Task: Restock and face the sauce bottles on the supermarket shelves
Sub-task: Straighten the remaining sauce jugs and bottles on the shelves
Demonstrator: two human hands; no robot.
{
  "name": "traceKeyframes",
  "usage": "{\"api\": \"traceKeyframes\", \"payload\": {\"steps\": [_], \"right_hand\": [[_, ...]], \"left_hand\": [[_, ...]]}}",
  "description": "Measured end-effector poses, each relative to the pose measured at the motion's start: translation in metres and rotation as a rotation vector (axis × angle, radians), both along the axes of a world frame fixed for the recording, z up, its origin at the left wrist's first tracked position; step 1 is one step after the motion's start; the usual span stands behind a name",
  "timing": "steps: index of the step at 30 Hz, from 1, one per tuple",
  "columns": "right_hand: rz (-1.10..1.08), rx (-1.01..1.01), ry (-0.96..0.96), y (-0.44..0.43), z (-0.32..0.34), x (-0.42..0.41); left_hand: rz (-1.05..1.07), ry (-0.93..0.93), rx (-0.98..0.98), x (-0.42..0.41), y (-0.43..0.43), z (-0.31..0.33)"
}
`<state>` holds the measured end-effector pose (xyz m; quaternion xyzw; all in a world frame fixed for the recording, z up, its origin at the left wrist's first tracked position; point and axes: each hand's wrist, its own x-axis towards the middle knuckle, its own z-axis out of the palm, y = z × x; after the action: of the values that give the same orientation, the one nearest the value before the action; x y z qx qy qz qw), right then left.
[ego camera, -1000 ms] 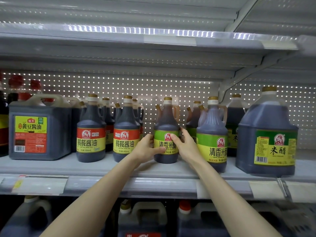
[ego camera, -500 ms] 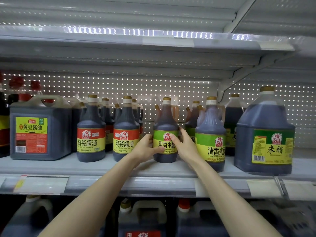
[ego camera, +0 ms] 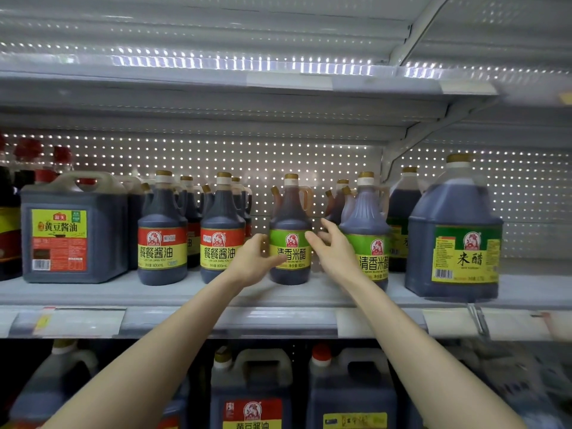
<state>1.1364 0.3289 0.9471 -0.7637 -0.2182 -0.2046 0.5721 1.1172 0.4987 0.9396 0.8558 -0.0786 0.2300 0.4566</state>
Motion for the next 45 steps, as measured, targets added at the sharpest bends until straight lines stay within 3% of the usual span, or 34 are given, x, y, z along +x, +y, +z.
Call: {"api": "traceKeyframes", "payload": {"steps": [6,14,26,45], "right_hand": [[0.097,0.149,-0.028,-0.029,0.001,-0.029],[0.040,0.272,-0.139,-0.095,0.003,-0.046],[0.058,0.109,-0.001,-0.128,-0.007,-0.016],[0.098,0.127,0.033,-0.117,-0.009,0.028]], "left_hand": [[-0.017,-0.126,-0.066,-0.022,-0.024,0.006],[-0.080,-0.122,-0.073,-0.028,-0.090,0.000],[-0.072,-0.062,-0.154,-0.023,-0.141,-0.006],[0.002,-0.021,-0.105,0.023,-0.124,-0.007]]}}
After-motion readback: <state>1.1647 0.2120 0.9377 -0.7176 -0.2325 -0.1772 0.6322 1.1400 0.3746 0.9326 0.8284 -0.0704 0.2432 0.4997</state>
